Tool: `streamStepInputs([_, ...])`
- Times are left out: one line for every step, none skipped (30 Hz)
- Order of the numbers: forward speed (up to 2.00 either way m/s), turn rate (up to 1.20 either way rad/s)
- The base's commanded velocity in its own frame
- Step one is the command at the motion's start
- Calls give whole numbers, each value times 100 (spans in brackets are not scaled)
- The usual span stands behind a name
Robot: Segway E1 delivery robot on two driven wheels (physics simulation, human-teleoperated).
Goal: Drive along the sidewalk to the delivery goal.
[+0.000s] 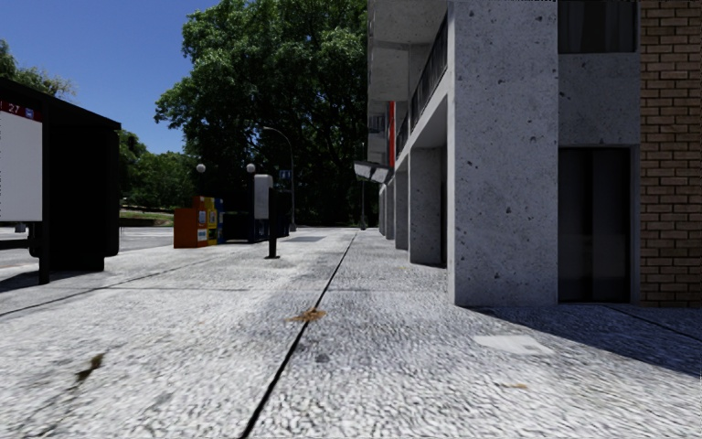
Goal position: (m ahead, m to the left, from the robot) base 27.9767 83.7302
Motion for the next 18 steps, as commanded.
streamStepInputs([200,44])
streamStepInputs([200,46])
streamStepInputs([200,46])
streamStepInputs([200,46])
streamStepInputs([200,36])
streamStepInputs([200,18])
streamStepInputs([200,18])
streamStepInputs([200,12])
streamStepInputs([200,2])
streamStepInputs([200,2])
streamStepInputs([200,0])
streamStepInputs([200,0])
streamStepInputs([200,0])
streamStepInputs([200,0])
streamStepInputs([200,0])
streamStepInputs([200,0])
streamStepInputs([200,0])
streamStepInputs([200,0])
